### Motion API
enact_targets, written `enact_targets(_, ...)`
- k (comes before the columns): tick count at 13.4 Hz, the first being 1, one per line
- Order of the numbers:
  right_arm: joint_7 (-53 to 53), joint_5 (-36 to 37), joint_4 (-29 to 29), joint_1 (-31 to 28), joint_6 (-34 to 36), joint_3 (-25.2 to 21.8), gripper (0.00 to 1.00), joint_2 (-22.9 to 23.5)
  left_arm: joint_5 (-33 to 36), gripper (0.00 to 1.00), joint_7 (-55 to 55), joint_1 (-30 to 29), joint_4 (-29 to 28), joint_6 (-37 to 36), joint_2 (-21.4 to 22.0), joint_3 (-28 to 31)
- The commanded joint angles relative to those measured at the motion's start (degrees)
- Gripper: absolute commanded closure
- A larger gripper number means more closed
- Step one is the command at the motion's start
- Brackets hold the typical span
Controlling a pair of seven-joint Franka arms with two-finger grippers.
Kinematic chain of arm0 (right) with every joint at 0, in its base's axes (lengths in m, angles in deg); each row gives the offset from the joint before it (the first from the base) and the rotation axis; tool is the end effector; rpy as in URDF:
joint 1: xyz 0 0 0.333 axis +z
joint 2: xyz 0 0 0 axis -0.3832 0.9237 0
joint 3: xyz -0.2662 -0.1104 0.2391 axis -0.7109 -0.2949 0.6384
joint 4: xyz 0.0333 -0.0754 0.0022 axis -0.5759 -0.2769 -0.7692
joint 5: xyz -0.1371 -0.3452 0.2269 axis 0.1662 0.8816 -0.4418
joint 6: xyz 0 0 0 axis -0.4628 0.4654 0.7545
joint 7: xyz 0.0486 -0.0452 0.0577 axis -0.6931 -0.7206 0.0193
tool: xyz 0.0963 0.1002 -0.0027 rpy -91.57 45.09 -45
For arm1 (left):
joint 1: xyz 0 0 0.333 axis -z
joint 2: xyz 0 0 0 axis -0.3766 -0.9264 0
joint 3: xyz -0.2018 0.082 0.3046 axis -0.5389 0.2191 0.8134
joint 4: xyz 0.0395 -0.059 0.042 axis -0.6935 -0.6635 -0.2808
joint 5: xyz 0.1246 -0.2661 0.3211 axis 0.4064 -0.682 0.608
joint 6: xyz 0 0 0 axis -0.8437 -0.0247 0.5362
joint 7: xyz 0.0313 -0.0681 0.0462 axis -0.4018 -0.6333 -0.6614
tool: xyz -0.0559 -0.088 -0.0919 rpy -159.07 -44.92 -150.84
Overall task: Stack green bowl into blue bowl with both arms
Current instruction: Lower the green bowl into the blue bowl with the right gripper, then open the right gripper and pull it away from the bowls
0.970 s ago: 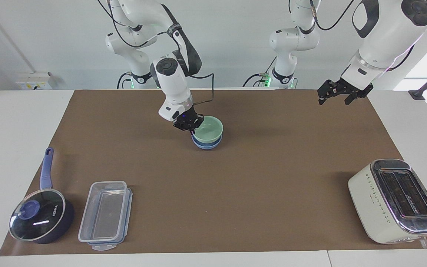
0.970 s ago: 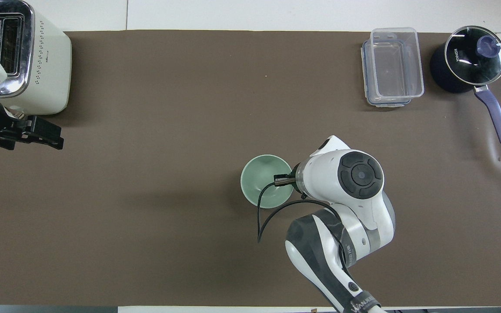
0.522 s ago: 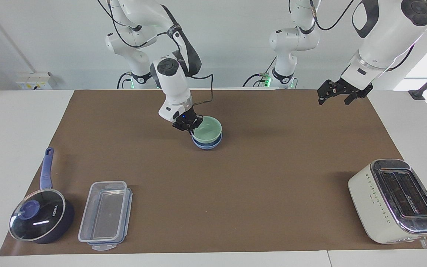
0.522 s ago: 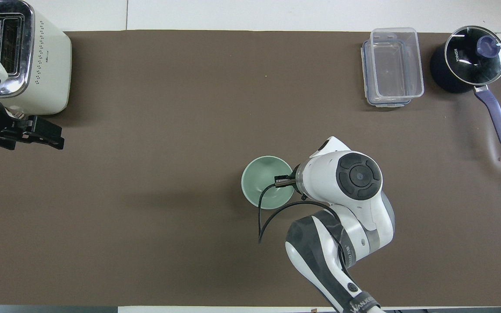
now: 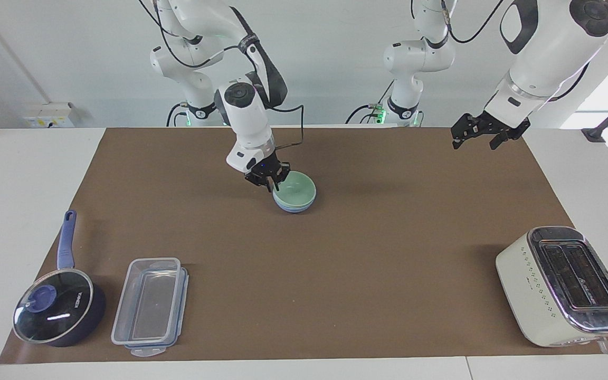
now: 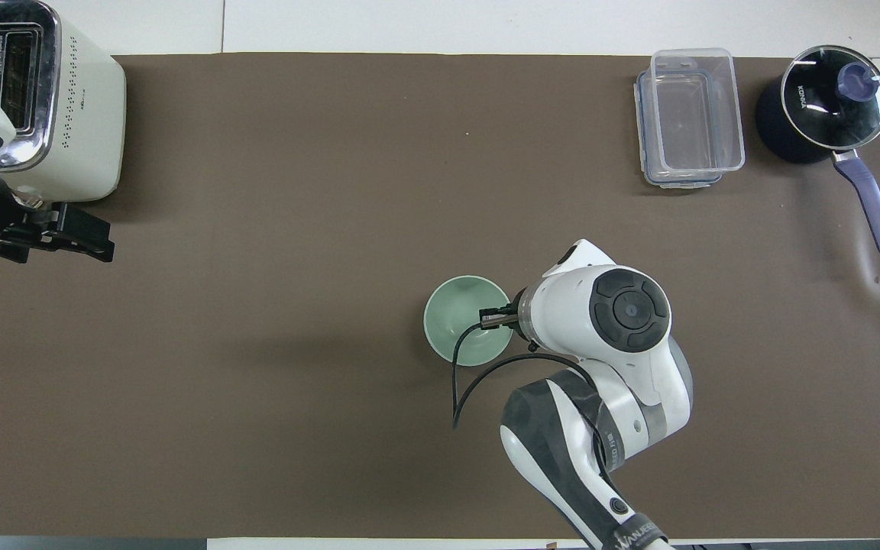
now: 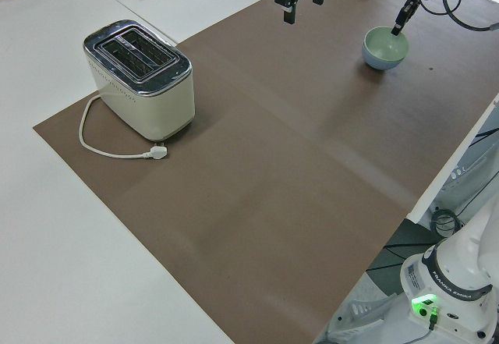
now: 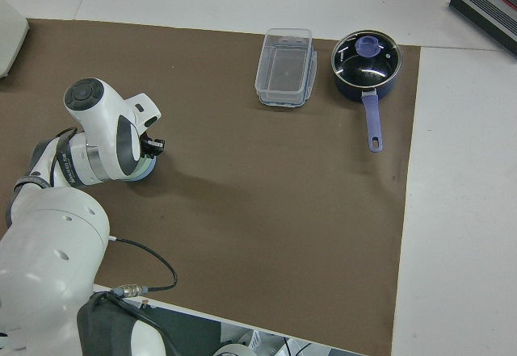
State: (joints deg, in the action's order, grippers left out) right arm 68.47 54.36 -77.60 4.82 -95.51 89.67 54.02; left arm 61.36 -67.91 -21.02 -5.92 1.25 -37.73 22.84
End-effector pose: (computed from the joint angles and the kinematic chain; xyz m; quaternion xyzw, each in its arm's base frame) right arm 0.5129 0.2907 0.3616 -0.9958 -0.0433 -0.0251 0.0768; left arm 0.5898 -0.0773 0.6316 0.9970 -0.0406 -0.0644 0.0126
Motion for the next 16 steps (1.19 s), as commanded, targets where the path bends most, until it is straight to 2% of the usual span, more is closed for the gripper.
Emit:
enact_targets(1,0.1,0.8,0.6,0.2,0.3,-0.2,0.1,-0.7,1.2,0.0,-0.6,-3.3,0.7,0.2,0.0,-2.6)
enact_targets(3,0.0,0.8,0.6,-1.4,1.5,-0.3,0.08,-3.2,1.1,0.0,-0.6,-5.2,0.5,0.2,0.1,-5.5)
enact_targets(8,0.4,0.8,0.6,-11.8,7.4,-0.5,0.03,-9.2,1.2,0.0,-0.3,-3.7,-1.4,0.3,2.2,-4.5)
enact_targets(12,2.1,1.3,1.0,-18.6,8.8,-0.8,0.0,-10.4,1.2,0.0,-0.2,-0.8,-1.4,-0.2,2.2,-1.8)
enact_targets(16,2.4,5.8,6.0,-23.7,12.8,-0.5,0.0,-9.1,1.2,0.0,-0.2,-0.8,-1.1,-0.6,2.1,-1.5)
